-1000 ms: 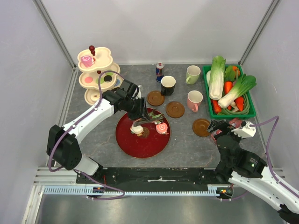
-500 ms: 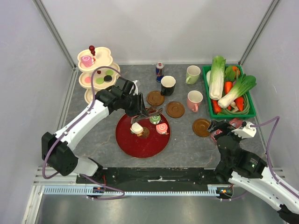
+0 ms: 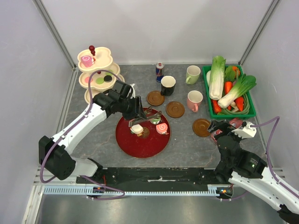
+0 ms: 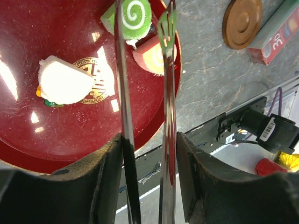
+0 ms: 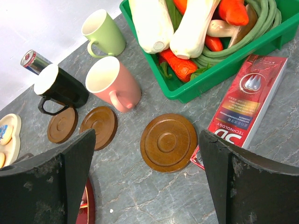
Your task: Serve the afternoon tea
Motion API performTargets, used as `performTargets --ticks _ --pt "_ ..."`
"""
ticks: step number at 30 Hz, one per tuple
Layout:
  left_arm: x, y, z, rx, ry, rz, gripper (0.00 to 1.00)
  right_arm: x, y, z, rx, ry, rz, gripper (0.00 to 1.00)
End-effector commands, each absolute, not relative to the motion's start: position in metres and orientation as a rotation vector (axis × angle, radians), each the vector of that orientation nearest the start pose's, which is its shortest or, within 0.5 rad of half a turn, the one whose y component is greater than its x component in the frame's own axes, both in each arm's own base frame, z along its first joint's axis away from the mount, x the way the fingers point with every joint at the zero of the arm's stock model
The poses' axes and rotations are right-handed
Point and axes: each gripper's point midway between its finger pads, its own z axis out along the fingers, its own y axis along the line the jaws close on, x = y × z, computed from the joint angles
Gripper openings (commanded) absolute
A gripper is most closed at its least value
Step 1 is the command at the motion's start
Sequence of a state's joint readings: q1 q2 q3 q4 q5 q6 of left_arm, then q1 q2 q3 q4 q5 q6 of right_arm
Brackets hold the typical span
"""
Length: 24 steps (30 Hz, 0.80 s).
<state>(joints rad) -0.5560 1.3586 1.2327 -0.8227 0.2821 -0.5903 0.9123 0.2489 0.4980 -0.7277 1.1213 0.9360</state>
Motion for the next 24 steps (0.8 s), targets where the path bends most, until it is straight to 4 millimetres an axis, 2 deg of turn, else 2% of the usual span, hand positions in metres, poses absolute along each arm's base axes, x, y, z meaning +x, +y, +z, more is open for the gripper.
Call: performTargets --ticks 1,5,12,19,24 --pt "0.249 -0.241 0.194 0.062 2.585 -0.845 0.55 0.197 0.015 0.198 0.697 1.61 0.186 0.98" --pt "0.255 -0.239 0.183 0.069 2.619 -0.792 0.55 0.197 0.015 0.198 0.697 1.61 0.188 0.98" --pt "0.257 -0.235 0.176 0.095 2.647 -0.743 0.57 0.197 0.015 0.197 0.694 1.613 0.178 0.98" --pt "0.254 -0.24 0.163 0.138 2.708 -0.758 0.58 0.197 0.015 0.197 0.694 1.612 0.18 0.98" --pt "0.256 -0.246 0.163 0.154 2.717 -0.786 0.58 0.197 0.015 0.197 0.693 1.612 0.179 0.98"
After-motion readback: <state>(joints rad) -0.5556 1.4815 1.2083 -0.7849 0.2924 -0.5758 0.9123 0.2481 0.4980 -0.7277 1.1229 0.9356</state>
